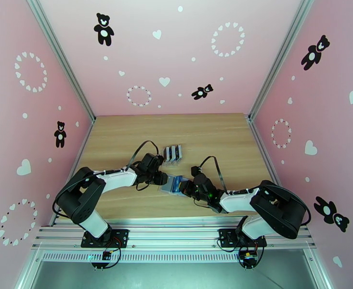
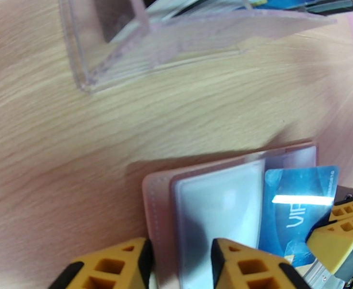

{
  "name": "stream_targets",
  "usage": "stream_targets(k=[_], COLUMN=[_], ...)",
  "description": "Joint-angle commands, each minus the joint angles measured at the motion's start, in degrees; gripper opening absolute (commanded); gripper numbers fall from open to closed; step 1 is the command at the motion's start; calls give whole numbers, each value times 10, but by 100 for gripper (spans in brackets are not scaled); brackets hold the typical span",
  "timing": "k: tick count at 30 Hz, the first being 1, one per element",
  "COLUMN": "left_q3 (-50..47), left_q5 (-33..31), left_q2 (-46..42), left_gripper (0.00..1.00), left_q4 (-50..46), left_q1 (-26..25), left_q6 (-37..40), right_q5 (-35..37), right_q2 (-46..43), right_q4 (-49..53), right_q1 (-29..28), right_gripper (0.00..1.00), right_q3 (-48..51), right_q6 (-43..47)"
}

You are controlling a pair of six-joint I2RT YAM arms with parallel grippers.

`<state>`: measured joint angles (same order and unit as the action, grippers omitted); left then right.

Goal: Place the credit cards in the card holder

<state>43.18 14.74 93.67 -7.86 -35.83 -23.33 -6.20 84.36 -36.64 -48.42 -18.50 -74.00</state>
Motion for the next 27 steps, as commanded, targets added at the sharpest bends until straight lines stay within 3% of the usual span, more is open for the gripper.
stream_targets(k=[1, 9, 20, 27], left_q3=[-35, -60, -56, -62], left_q5=[-14, -15, -57, -63], left_q2=[-13, -44, -28, -32], left_gripper=[41, 41, 28, 27], left_q4=[-36, -41, -43, -43], left_q1=[-3, -5, -60, -76], left_q6=[-10, -19, -42, -58], right_q5=[-2, -6, -15, -20], right_q2=[-14, -21, -20, -11], right_q4=[-2, -8, -20, -28], right_q1=[-4, -5, -7, -7], right_gripper=[4, 4, 4, 3], right_q3=[8, 10, 13, 13], right_q6=[-3, -5, -11, -12])
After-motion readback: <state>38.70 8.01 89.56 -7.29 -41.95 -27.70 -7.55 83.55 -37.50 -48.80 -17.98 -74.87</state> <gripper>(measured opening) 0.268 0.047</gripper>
